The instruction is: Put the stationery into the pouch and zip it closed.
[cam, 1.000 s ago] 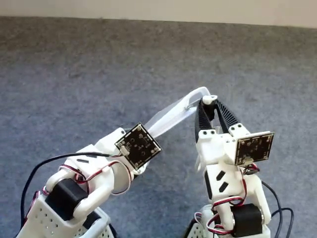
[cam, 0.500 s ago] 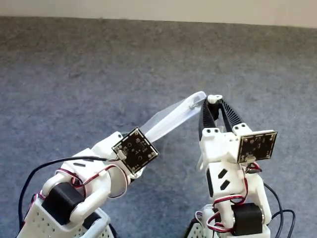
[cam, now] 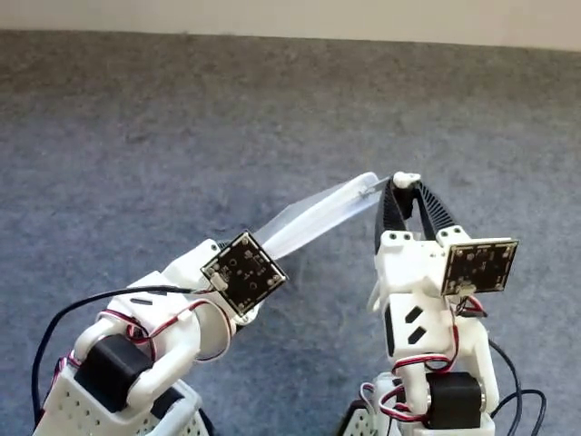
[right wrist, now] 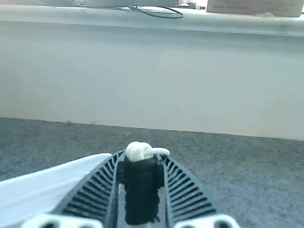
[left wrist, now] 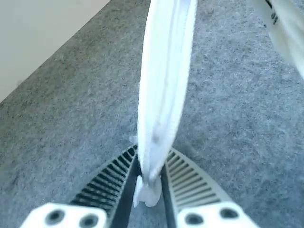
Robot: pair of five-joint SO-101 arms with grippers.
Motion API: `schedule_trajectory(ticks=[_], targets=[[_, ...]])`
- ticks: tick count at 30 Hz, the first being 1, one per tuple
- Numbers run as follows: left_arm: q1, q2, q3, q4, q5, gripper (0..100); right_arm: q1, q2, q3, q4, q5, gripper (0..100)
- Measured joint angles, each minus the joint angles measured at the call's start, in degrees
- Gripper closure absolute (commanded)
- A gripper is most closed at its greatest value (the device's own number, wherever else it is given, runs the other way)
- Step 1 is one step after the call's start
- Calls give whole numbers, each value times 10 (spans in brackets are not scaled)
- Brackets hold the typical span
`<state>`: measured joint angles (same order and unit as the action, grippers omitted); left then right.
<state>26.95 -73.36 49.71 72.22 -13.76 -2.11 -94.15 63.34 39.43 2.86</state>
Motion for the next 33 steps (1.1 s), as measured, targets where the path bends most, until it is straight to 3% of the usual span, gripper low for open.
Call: schedule_trajectory(ticks=[11,25,33], targets=[[-4,-1,0,0,-1,997,4,4,8,-37,0,995],[-34,-112,53,3,-1,997,6,4,8,-37,1,989],[-56,-115,59,9,3,996,32,-2,4,-10,-11,706]])
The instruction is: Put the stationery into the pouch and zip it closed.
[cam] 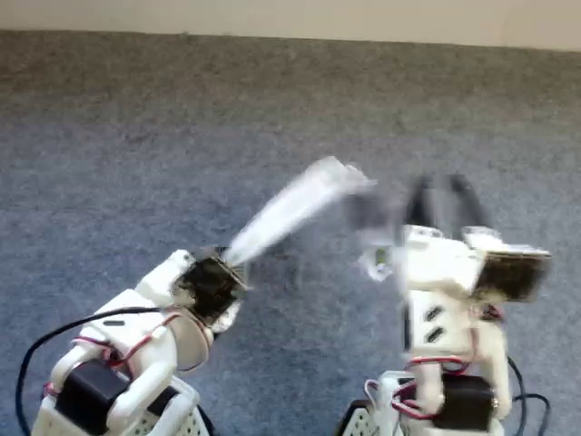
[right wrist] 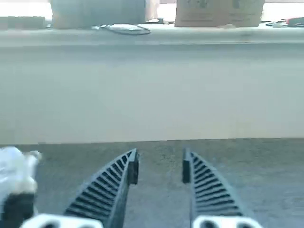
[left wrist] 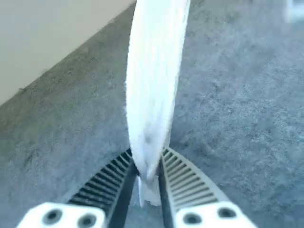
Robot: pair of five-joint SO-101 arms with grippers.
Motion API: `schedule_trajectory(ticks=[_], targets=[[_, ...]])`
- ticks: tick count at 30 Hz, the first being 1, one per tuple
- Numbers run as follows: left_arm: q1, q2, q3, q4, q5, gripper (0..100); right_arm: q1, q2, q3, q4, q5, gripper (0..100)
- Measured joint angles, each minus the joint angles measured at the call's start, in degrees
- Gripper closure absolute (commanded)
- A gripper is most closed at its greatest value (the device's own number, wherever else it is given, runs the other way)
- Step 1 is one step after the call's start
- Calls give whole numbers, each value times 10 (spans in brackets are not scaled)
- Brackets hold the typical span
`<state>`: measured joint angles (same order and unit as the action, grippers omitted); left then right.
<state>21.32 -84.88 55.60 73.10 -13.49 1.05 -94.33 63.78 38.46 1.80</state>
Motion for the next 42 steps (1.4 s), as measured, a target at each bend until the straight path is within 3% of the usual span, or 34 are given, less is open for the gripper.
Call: schedule_trajectory(ticks=[10,24,31,36,42], targets=[[-21,-1,3,-21,2,996,-65,0,-14,89,-29,681],[-179,6,6,-107,-13,996,-85,0,-14,89,-29,681],[-144,-1,40,-115,2,986,-87,0,-14,89,-29,681],[-113,-2,48,-115,8,815,-87,0,-14,89,-29,681],[-102,4,47,-109,127,752,-87,0,-14,89,-29,681]])
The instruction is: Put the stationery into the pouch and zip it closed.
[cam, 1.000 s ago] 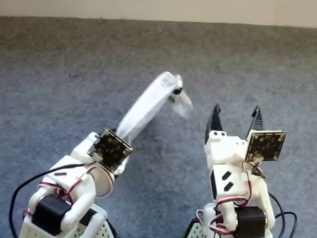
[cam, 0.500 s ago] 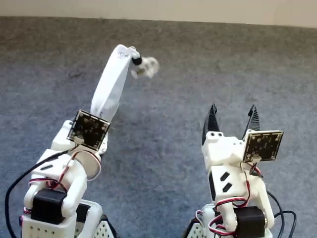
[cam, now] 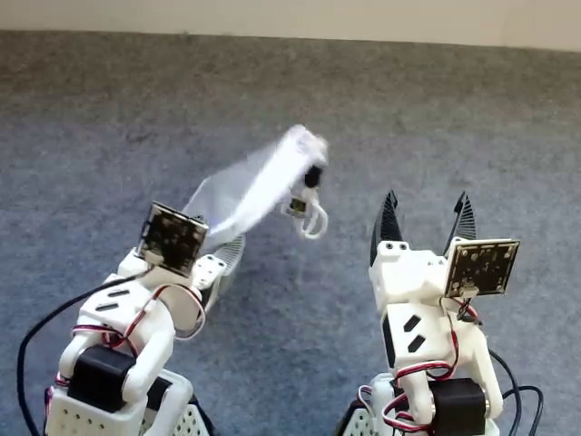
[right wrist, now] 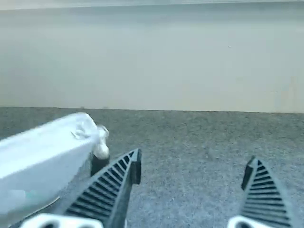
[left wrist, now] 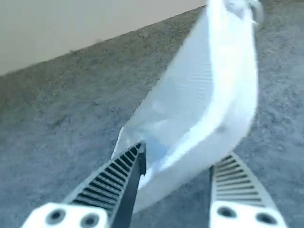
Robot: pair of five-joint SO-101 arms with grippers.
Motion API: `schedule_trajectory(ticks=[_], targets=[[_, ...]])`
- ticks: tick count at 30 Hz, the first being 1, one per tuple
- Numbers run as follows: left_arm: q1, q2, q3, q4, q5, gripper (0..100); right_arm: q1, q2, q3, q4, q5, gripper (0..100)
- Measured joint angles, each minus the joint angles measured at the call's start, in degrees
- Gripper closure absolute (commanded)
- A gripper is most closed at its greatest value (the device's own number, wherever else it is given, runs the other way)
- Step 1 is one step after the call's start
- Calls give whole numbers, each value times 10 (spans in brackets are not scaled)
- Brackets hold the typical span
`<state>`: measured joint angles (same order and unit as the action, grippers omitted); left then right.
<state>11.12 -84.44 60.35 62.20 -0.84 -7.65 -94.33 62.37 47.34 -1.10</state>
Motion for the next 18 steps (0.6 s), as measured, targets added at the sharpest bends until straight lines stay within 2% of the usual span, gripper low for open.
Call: schedule_trajectory(ticks=[10,18], targets=[[-4,-6,-77,47,91,751,0,0,0,0,0,681],[0,-6,-84,47,101,755,0,0,0,0,0,681]])
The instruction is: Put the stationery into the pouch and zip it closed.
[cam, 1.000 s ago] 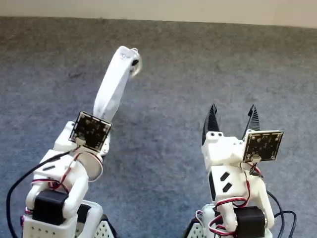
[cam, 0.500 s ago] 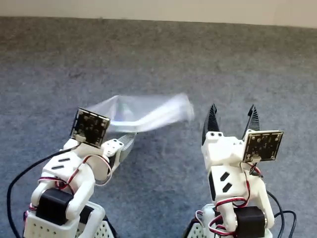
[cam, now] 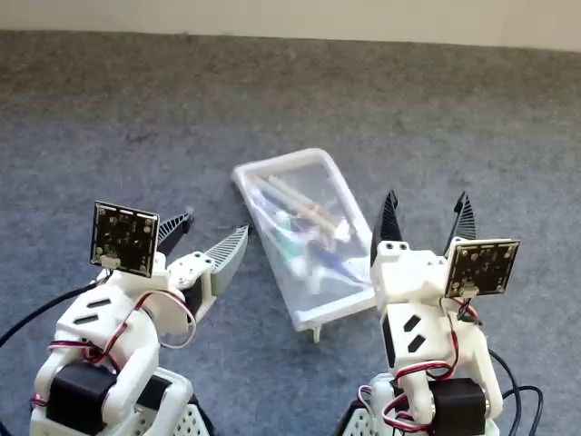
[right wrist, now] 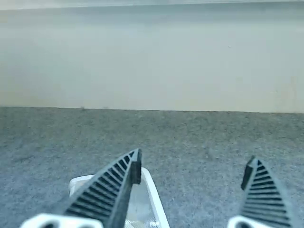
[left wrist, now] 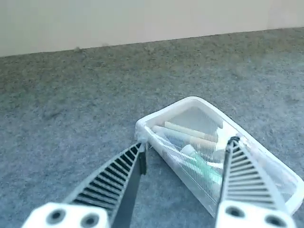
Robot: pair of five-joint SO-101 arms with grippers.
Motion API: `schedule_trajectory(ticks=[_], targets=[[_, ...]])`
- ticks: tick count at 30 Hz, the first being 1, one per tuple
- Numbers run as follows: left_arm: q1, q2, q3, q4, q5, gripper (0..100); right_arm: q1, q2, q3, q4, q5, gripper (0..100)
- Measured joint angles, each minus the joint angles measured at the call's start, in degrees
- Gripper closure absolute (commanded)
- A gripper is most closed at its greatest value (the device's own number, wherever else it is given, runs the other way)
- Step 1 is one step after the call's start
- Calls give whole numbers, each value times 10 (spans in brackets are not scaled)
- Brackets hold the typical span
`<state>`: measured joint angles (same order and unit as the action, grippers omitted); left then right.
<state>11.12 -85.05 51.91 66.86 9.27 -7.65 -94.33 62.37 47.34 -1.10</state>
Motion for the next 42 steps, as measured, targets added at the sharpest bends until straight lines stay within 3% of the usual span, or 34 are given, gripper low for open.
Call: schedule_trajectory(ticks=[6,13,30,37,42], targets=[[0,0,0,0,0,782,0,0,0,0,0,704],[-14,0,0,0,0,973,0,0,0,0,0,951],[-126,0,59,0,-24,993,0,0,-33,4,0,958],[-180,0,86,0,-106,993,0,-1,-25,92,0,958],[-219,1,139,-4,-81,993,0,-1,-25,165,0,958]])
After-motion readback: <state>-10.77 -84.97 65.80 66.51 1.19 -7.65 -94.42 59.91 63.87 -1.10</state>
